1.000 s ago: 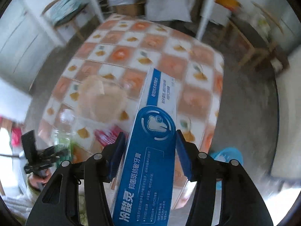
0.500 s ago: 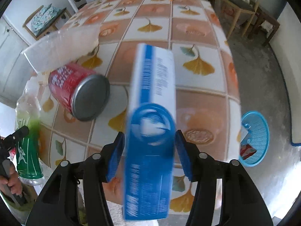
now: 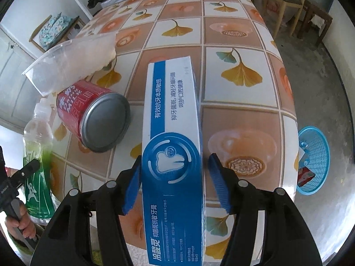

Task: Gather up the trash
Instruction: 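Carry the bottle and toothpaste box over the blue wastebasket with both grippers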

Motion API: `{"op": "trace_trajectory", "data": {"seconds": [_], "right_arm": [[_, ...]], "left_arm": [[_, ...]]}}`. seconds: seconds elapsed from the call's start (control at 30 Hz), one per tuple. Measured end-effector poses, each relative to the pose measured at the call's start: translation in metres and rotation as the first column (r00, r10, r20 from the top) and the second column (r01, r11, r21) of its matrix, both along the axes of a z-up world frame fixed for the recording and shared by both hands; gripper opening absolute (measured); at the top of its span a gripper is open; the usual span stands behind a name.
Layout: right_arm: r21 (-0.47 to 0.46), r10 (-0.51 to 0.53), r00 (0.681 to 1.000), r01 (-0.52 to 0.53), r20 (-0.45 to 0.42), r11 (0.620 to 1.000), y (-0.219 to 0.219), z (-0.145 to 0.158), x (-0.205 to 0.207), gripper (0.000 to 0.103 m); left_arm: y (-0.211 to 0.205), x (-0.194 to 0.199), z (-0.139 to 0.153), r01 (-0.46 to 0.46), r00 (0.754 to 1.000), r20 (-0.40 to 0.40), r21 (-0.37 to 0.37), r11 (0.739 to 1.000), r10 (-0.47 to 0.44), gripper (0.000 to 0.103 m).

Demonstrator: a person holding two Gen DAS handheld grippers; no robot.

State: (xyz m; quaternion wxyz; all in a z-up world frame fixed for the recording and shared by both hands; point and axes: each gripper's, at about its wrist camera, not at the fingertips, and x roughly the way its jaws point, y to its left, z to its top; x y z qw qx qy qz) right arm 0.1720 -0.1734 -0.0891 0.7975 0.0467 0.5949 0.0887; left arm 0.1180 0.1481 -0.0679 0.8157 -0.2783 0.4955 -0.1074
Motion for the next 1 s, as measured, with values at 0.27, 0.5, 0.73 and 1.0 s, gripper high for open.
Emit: {"op": "trace_trajectory", "data": {"seconds": [0.27,0.5,0.73,1.0], "right_arm": [[-0.015,-0.005,1.000,0.005,0.019,1.000,-0.001,0.003,-0.002,0.049],[0.005,-0.021,0.999,0.021,0.037,1.000,-0.006,0.009,-0.005,0.048],[0.031,-0.045,0.997,0.043,0.059,0.999,-0.012,0.022,-0.008,0.047],[0.054,-0.052,0.992,0.046,0.114,0.997,-0.012,0.044,-0.018,0.047]], "left_arm": [[0.004,-0.012,0.000,-0.029,0.999,0.031,-0.009,1.000,0.029,0.058],[0.012,-0.029,0.003,-0.070,0.996,0.062,-0.025,0.997,0.071,0.058],[0.022,-0.047,0.013,-0.100,0.988,0.112,-0.038,0.994,0.104,0.058],[0.025,-0.071,0.027,-0.115,0.976,0.181,-0.044,0.992,0.121,0.058]]}}
